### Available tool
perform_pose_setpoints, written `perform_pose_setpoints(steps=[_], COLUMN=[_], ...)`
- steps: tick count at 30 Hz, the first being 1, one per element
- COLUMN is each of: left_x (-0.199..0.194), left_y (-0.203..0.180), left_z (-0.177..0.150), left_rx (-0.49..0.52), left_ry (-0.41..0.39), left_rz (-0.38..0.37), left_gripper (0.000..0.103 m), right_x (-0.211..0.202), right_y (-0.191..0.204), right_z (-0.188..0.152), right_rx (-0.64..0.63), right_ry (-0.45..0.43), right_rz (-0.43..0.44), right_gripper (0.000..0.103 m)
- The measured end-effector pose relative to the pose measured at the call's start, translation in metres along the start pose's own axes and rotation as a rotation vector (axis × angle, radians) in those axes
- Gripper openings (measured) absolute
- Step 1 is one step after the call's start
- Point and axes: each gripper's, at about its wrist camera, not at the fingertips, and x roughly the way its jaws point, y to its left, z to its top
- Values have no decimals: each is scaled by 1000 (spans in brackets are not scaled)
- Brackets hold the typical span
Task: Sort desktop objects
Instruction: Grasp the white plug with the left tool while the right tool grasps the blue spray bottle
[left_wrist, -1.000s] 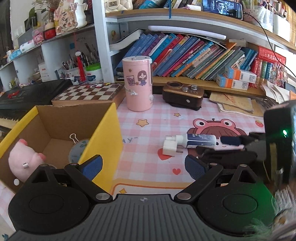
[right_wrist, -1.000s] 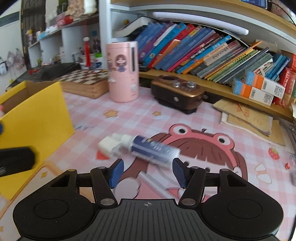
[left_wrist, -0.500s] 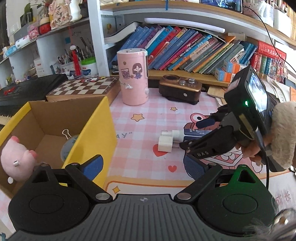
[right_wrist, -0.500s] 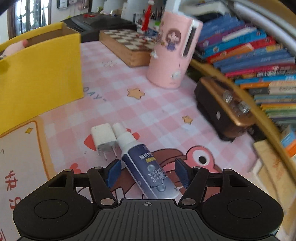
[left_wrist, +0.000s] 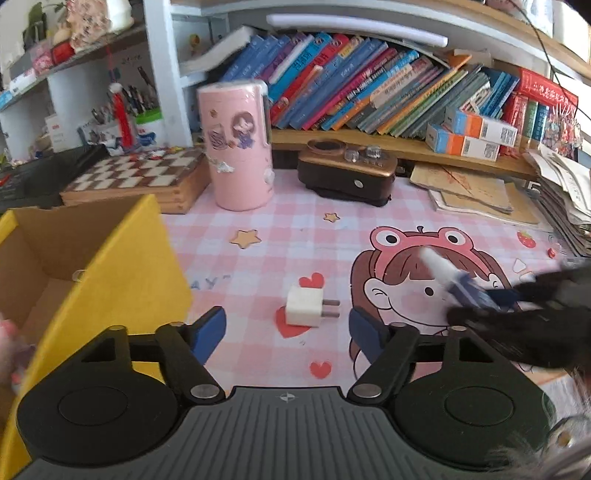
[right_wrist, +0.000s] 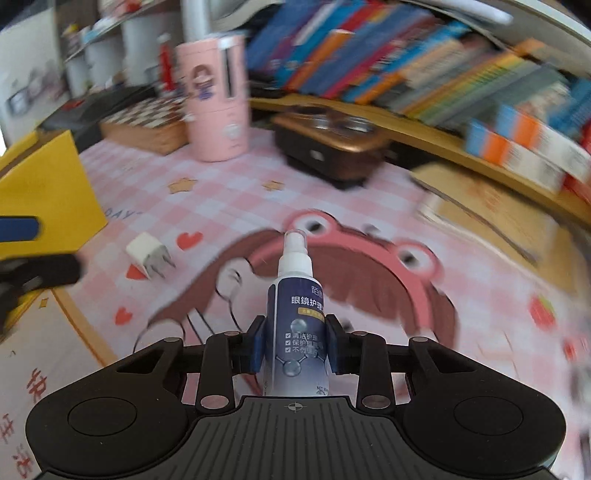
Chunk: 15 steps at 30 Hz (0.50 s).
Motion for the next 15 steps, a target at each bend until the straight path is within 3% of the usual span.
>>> perform_pose_setpoints(steps=[6, 12, 14, 15], left_x=[41, 61, 67, 70], left_y=[-8, -6, -10, -12], left_z=[-2, 5, 6, 5], left_rx=[10, -41, -17, -5], left_ry=[61, 62, 67, 78], left_rz=[-4, -16, -25, -29], left_gripper=[61, 57, 52, 44], right_x=[-32, -50, -55, -57], right_y=[-2, 9, 13, 15], right_z=[-26, -37, -40, -41], right_rx=[93, 150, 153, 154], right_ry=[-28, -39, -35, -34], right_rz=[-34, -27, -15, -11], right_gripper=[32, 32, 32, 32])
